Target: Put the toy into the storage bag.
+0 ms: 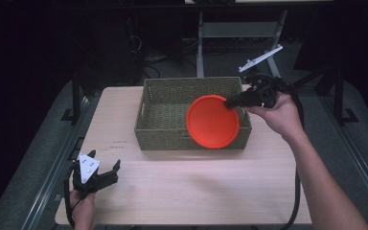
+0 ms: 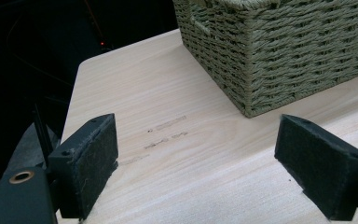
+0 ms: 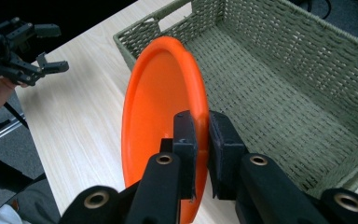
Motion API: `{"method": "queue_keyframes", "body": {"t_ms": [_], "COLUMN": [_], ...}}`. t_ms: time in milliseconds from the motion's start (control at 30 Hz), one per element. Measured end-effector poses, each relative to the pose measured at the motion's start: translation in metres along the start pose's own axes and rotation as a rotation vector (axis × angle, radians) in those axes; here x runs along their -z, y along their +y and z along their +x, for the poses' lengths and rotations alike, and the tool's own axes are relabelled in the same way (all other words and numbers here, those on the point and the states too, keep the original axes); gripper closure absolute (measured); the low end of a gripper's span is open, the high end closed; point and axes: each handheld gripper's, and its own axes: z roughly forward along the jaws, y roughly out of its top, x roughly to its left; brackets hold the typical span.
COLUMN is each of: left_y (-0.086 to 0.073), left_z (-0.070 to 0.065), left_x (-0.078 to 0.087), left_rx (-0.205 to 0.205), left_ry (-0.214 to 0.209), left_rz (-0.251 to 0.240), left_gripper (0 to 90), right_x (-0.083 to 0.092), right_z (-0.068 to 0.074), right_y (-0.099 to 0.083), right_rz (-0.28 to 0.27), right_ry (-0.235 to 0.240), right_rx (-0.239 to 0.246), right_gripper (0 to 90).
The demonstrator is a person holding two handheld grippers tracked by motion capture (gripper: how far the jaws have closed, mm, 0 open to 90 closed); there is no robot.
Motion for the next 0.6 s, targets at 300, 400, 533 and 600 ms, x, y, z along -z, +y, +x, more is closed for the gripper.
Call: {"method": "queue_keyframes", "body": {"t_ms": [300,400,533,600], "left_y": [0.000,0.000,0.000,0.000], "left_z": [0.000,0.000,0.000,0.000], "left_x": [0.000,0.000,0.000,0.000], "left_rx": [-0.004,-0.005,-0.006,-0.008], "left_ry": [-0.002,-0.002,-0.003,-0.004], "left_rz": [0.002,0.003,0.005,0.005], "left_gripper": [12.8,12.8,12.8,12.8], "right_x": [0.000,0.000,-0.001,-0.001], "right_z": [-0.008,-0.011,-0.016,-0.017], "right_y": [0.009,0.011,0.017,0.018], "right_rz": [-0.020,-0.019,-0.037,-0.037], "right_ry": [-0.019,-0.016,-0.020,-0.017], "right_rx": [-0.012,-0.023,-0.043,-0.047], "right_gripper": [82.4,82.4,82.4,82.4]}}
